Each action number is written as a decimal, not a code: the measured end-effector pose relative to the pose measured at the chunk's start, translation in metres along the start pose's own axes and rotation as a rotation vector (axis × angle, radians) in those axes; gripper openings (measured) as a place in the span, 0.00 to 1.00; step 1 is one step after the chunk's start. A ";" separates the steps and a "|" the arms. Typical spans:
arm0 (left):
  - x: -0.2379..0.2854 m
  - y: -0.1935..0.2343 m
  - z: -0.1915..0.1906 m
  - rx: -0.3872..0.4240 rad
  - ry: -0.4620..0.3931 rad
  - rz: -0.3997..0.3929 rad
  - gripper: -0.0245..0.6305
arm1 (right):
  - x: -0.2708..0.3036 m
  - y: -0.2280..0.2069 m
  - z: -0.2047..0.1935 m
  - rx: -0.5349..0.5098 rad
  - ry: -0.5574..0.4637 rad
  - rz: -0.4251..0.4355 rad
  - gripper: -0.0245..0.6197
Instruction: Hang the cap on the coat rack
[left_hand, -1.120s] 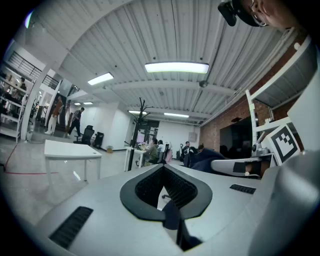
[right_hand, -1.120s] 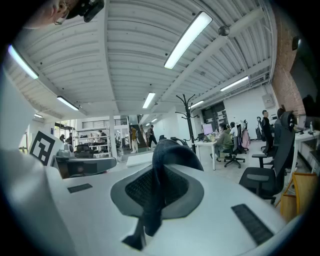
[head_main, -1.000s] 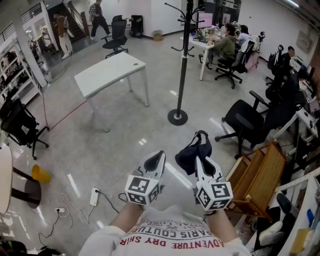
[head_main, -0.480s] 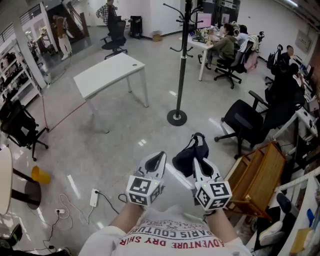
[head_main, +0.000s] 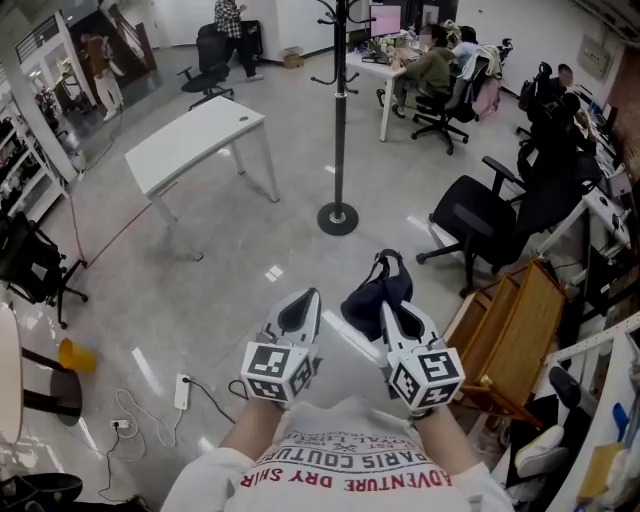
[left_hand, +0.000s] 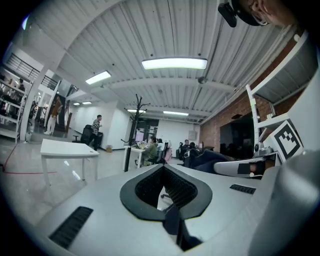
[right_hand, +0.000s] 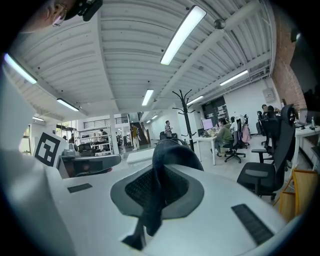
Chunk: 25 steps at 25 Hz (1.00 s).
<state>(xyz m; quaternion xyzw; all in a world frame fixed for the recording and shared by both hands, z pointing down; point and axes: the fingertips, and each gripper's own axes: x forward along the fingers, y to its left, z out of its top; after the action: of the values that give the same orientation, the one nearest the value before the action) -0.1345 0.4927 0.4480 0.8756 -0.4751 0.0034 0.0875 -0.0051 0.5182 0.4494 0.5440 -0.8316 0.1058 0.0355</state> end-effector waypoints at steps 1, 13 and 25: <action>0.006 -0.003 -0.003 -0.006 0.003 0.003 0.05 | -0.001 -0.007 -0.002 0.002 0.005 -0.001 0.07; 0.096 0.024 -0.006 -0.010 0.041 -0.011 0.05 | 0.065 -0.076 -0.008 0.047 0.054 -0.014 0.07; 0.238 0.186 0.048 -0.021 0.029 -0.089 0.05 | 0.274 -0.085 0.040 0.039 0.076 -0.038 0.07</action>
<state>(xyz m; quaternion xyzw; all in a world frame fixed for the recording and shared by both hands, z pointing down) -0.1629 0.1880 0.4496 0.8947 -0.4343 0.0073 0.1036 -0.0362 0.2308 0.4695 0.5558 -0.8171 0.1418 0.0582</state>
